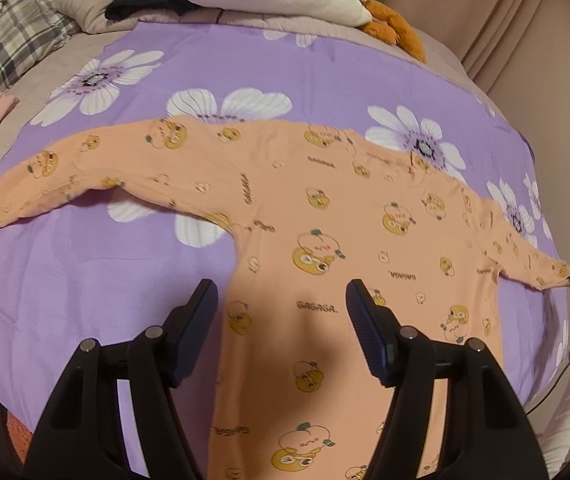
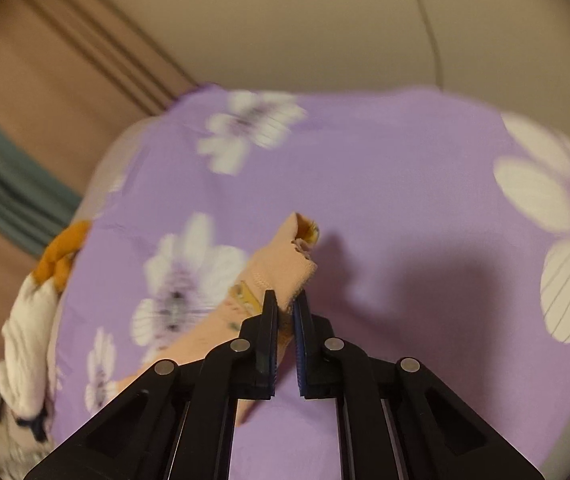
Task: Fold small clothes
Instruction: 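Lift the sleeve and lay it across the body, then open the right gripper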
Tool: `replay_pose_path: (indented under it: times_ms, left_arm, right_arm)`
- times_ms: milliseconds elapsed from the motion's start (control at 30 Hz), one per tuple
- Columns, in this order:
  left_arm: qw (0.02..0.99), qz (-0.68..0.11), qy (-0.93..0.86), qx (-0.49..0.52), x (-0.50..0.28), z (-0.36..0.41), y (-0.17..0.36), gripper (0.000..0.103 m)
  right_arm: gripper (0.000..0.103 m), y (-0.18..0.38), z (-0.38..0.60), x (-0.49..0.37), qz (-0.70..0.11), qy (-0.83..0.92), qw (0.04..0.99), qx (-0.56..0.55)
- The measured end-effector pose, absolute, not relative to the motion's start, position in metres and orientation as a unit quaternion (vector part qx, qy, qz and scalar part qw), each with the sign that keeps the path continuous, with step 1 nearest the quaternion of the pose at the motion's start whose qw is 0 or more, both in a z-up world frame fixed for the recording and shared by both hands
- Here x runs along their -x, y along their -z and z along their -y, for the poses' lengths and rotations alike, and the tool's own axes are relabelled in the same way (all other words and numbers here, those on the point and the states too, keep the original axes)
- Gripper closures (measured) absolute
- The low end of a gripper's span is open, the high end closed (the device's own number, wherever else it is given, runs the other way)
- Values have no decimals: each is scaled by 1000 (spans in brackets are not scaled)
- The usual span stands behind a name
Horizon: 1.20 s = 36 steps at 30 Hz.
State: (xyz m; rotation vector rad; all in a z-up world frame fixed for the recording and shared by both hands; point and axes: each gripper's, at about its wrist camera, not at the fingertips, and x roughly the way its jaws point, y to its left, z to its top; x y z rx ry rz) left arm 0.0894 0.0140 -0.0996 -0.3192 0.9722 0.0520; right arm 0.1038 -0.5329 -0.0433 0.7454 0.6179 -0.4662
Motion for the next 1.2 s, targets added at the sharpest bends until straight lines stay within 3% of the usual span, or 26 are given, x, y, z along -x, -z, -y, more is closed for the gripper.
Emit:
replay_pose_path:
  times_ms: [267, 467, 733, 1200]
  left_arm:
    - [880, -436, -47, 183, -76, -41, 83, 37]
    - [881, -425, -59, 198, -65, -56, 78, 37]
    - [880, -422, -77, 203, -52, -71, 82, 37]
    - [873, -434, -82, 206, -50, -77, 93, 37]
  right_arm:
    - [94, -65, 420, -138, -262, 83, 935, -225]
    - [94, -82, 325, -168, -273, -23, 948, -162]
    - [94, -33, 224, -186, -350, -123, 923, -102]
    - [94, 121, 105, -195, -543, -193, 817, -5]
